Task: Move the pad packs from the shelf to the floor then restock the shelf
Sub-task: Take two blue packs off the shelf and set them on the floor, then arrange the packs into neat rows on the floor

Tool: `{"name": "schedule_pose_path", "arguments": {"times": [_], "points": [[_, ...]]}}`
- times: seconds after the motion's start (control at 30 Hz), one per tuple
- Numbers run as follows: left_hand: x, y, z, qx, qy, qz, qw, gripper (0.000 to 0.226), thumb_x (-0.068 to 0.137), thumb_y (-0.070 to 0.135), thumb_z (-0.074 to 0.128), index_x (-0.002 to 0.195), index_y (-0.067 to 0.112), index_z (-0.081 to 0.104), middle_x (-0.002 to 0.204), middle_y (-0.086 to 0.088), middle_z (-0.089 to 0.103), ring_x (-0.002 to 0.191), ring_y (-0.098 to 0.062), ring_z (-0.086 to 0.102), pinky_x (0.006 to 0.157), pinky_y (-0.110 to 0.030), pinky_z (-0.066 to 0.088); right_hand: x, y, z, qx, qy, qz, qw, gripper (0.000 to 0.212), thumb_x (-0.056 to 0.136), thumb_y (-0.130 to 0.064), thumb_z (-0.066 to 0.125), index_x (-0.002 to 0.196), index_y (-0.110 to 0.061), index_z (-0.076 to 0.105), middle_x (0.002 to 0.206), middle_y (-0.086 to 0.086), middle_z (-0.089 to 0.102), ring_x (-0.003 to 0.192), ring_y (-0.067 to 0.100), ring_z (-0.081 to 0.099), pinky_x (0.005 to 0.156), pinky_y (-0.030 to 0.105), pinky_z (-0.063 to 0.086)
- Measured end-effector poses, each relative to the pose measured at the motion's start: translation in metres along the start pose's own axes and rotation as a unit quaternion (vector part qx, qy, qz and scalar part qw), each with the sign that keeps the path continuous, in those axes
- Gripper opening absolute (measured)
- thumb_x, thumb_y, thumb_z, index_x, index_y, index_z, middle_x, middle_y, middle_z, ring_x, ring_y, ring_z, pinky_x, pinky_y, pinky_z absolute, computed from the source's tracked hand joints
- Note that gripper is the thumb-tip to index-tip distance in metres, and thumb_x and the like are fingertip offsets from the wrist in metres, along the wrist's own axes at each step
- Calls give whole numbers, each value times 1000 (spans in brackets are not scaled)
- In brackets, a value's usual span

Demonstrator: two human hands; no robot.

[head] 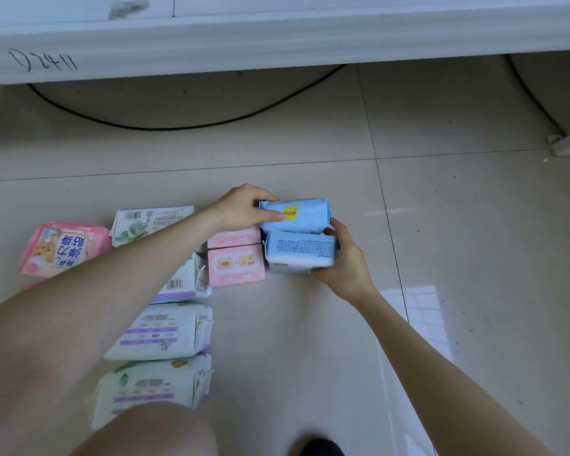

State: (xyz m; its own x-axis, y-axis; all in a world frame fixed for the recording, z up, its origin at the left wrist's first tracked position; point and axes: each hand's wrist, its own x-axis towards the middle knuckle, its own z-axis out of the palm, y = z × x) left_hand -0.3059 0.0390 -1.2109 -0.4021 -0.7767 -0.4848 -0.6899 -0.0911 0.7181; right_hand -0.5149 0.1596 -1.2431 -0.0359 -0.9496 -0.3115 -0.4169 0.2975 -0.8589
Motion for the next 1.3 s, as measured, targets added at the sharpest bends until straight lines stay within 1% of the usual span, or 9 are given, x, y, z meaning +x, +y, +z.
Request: {"name": "schedule_pose_path", "arguments": {"times": [0.2, 0.4, 0.6, 0.7, 0.8, 0.9, 1.03, 1.17, 1.3], "points": [[-1, 0, 1, 7, -7, 1, 1000, 28, 84, 37, 72, 108, 23, 70, 101, 3, 70, 93, -15, 61, 79, -28, 46, 7, 0, 0, -16, 10, -9, 1000, 82, 71, -4, 76, 140, -26, 37, 102, -25, 59, 93, 10, 61, 79, 20, 48], [-1, -1, 3, 8, -5, -3, 1000, 28, 83, 35, 73, 109, 23, 69, 104, 0, 71, 102, -21, 63, 91, -39, 50, 8, 2, 2, -22, 19, -11, 999, 80, 71, -7, 77, 139, -23, 38, 101, -24, 60, 91, 10, 60, 73, 7, 42], [-3, -2, 6, 13, 7, -2, 1000, 28, 84, 35, 72, 109, 23, 68, 103, 4, 70, 99, -18, 63, 89, -35, 50, 6, 4, 2, -27, 20, -2, 999, 82, 71, -7, 77, 140, -24, 36, 104, -22, 60, 90, 3, 59, 76, 12, 43], [-7, -2, 9, 40, 24, 9, 999, 31, 85, 37, 70, 112, 24, 66, 105, 6, 67, 95, -18, 60, 82, -26, 46, 3, 4, 1, -33, 21, 8, 999, 85, 71, -10, 79, 141, -23, 34, 115, -11, 63, 96, 8, 60, 83, 22, 47], [-15, -1, 12, 102, 63, 11, 993, 45, 87, 38, 67, 127, 18, 58, 122, 0, 61, 104, -20, 56, 94, -30, 42, -5, -1, -2, -55, 11, 31, 998, 89, 72, -14, 77, 145, -24, 28, 130, -1, 57, 113, 17, 56, 93, 36, 48], [-33, 2, 15, 145, 105, 26, 984, 53, 90, 34, 64, 136, 11, 50, 136, -9, 53, 121, -27, 50, 105, -36, 34, -20, -8, -9, -105, 4, 51, 993, 95, 73, -18, 75, 150, -21, 20, 144, 4, 45, 130, 21, 43, 101, 39, 42], [-66, 7, 14, 194, 146, 49, 969, 51, 92, 32, 61, 136, 9, 49, 139, -13, 48, 128, -30, 45, 107, -39, 30, -51, -25, -20, -197, -6, 44, 979, 93, 77, -26, 72, 151, -16, 15, 154, -1, 31, 136, 22, 35, 109, 42, 32], [-107, 17, 12, 273, 133, 48, 952, 53, 92, 34, 58, 139, 12, 46, 144, -11, 44, 131, -31, 42, 109, -42, 28, -81, -51, -29, -288, -26, 30, 957, 85, 85, -40, 61, 152, -15, 15, 156, 1, 26, 141, 23, 28, 114, 42, 22], [-154, 39, 11, 332, 98, 0, 938, 58, 94, 41, 51, 144, 15, 40, 153, -10, 34, 140, -29, 31, 115, -48, 14, -113, -88, -41, -342, -45, 36, 938, 76, 93, -47, 47, 153, -16, 12, 158, 5, 24, 145, 24, 21, 117, 46, 15]]}}
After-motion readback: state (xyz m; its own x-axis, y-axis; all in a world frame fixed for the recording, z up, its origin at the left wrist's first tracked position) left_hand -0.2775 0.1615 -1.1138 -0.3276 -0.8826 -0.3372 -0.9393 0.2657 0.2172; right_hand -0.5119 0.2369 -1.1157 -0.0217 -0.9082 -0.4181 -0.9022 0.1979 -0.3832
